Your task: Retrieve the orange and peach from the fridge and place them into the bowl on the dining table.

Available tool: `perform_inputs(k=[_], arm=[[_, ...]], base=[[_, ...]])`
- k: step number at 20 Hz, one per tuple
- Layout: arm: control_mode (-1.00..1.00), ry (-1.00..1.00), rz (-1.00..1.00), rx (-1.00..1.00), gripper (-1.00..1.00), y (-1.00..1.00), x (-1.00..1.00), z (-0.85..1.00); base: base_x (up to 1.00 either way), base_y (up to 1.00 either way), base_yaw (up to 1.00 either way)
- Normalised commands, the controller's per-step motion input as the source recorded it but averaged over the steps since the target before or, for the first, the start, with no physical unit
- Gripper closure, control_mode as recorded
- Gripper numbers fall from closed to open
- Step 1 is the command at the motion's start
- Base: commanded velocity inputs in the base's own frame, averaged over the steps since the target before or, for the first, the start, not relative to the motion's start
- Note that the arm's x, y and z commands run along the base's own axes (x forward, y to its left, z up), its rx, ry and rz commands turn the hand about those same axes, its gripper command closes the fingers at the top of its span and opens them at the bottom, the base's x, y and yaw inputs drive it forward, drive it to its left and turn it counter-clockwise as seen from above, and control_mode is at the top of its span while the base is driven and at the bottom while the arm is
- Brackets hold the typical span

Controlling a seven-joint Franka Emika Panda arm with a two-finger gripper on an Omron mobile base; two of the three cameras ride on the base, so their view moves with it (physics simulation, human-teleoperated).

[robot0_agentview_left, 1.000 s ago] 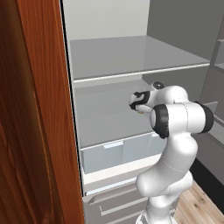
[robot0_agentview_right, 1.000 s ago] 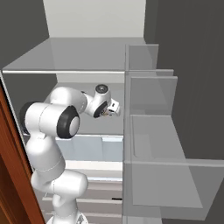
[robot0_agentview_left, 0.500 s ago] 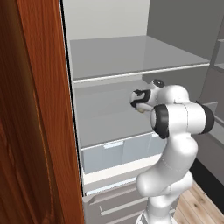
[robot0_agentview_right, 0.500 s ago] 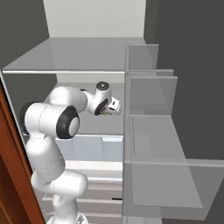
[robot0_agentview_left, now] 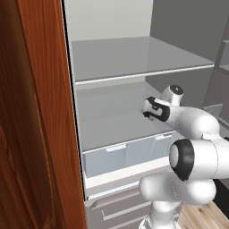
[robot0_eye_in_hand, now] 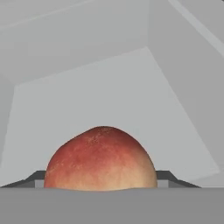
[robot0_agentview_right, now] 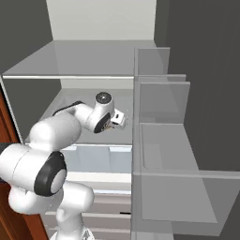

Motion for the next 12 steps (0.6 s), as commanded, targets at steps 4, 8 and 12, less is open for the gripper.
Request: perform_inputs(k=[4, 8, 12], arm=[[-1.00, 0.00, 0.14, -0.06, 1.00, 0.11, -1.00, 1.00], [-1.00, 0.00, 0.13, -0.07, 1.00, 0.03, -1.00, 0.98], [-1.00, -0.01, 0.13, -0.09, 1.00, 0.17, -1.00, 0.62]], base=[[0.00, 0.00, 0.00], [0.00, 0.00, 0.00], [0.00, 0.00, 0.00]])
